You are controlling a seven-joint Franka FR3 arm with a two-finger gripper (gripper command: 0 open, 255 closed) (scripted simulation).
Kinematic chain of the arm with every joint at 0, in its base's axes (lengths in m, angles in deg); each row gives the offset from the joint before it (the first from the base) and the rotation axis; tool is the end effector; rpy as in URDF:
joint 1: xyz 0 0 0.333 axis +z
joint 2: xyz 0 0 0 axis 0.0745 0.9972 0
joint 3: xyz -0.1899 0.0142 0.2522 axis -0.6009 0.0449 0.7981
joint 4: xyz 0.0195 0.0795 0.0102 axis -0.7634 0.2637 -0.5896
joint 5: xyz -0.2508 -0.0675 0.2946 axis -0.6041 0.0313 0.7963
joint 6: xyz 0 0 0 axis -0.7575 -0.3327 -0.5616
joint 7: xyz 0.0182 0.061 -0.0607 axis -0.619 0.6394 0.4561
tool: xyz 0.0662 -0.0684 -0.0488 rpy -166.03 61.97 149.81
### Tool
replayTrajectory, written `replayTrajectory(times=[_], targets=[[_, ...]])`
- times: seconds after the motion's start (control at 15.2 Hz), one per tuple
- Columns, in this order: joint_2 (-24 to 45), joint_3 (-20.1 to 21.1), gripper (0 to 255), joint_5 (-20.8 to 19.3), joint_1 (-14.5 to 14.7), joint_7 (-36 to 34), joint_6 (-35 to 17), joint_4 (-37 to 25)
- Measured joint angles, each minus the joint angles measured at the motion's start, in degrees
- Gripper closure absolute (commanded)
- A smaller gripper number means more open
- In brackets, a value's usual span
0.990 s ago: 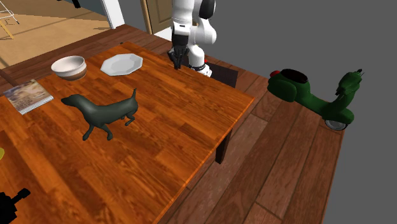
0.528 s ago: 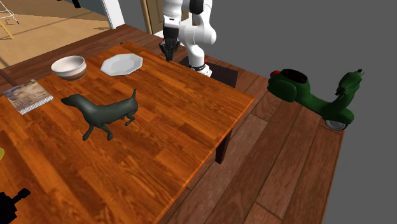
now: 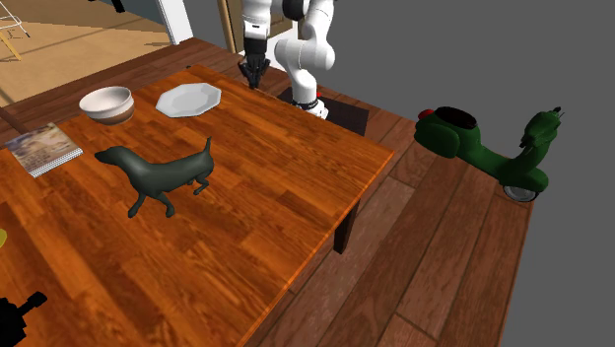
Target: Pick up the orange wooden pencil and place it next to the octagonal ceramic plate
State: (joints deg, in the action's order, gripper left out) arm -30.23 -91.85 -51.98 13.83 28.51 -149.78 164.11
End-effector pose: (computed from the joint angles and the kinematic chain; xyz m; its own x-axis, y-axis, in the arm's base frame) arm 0.2459 -0.0374 0.4806 0.1487 0.9887 -0.0193 0.9633 -0.1404 0.2288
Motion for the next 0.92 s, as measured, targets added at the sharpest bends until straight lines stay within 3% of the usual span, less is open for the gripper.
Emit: replayTrajectory(times=[0.92], targets=[[-0.20, -2.63, 255, -3.05, -2.10, -0.17, -8.35, 8.67]])
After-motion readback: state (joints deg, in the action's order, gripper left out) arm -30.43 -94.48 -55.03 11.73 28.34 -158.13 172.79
